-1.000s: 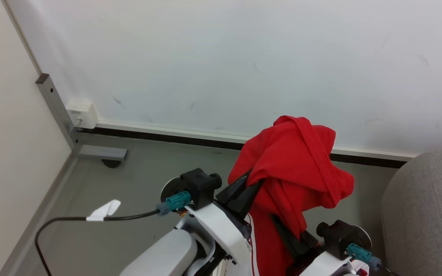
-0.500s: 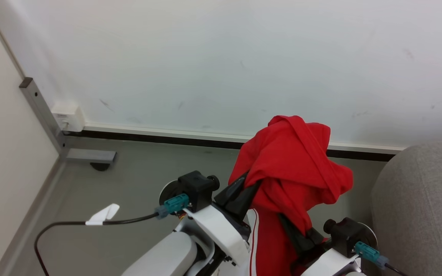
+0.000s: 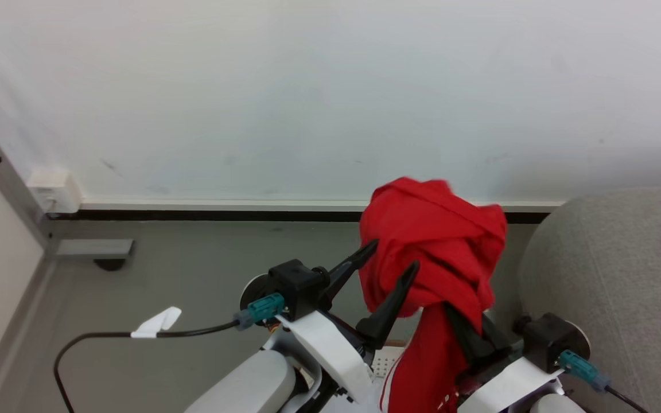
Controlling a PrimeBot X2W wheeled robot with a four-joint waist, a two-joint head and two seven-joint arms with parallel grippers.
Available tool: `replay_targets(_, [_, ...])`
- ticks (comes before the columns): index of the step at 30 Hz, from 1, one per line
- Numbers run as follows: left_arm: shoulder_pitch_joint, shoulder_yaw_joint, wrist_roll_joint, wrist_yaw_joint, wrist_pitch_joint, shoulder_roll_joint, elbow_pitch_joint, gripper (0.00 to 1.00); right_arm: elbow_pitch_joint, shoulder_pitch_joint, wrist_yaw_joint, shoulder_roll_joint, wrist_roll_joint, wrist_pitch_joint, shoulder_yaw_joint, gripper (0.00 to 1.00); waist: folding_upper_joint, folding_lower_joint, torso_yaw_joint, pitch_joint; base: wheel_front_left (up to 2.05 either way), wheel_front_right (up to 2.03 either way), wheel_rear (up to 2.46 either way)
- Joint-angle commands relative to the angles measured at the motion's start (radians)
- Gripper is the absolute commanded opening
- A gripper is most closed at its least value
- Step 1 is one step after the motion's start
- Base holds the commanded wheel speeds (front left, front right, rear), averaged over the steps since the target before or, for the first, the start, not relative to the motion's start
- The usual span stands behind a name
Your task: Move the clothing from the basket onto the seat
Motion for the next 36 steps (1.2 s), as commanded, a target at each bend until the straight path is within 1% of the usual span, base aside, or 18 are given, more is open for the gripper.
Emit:
replay_targets(1, [0.008,-0.001,-0.002,-0.001,-0.002,0.007,-0.001,1.00,-0.010,0.006,-0.002,-0.011,-0.013,0.000,-0.013,0.00,0.0000,0.0000,-0.030,0.006,0.00,0.00,0.00])
replay_targets(6, [0.012,-0.013,0.013,-0.003,-0.006,0.016,-0.003,1.00,-0.034,0.008,-0.002,-0.045,-0.022,0.000,-0.038,0.00,0.0000,0.0000,-0.100,0.017,0.00,0.00,0.00])
replay_targets(13, [0.008,-0.022,0.031,-0.004,-0.023,0.026,-0.010,1.00,-0.085,0.011,-0.002,-0.083,-0.039,0.000,-0.118,0.00,0.0000,0.0000,-0.217,0.044,0.00,0.00,0.00])
replay_targets(23, [-0.010,-0.036,0.070,-0.012,-0.043,0.043,-0.003,1.00,-0.152,0.031,-0.002,-0.099,-0.076,0.000,-0.222,0.00,0.0000,0.0000,-0.381,0.082,0.00,0.00,0.00])
replay_targets(28, [-0.015,-0.045,0.083,-0.019,-0.050,0.044,0.013,1.00,-0.171,0.048,-0.002,-0.094,-0.082,0.000,-0.255,0.00,0.0000,0.0000,-0.438,0.097,0.00,0.00,0.00])
replay_targets(36, [-0.015,-0.055,0.095,-0.030,-0.056,0.035,0.046,1.00,-0.186,0.061,-0.002,-0.087,-0.091,0.000,-0.281,0.00,0.0000,0.0000,-0.484,0.116,0.00,0.00,0.00])
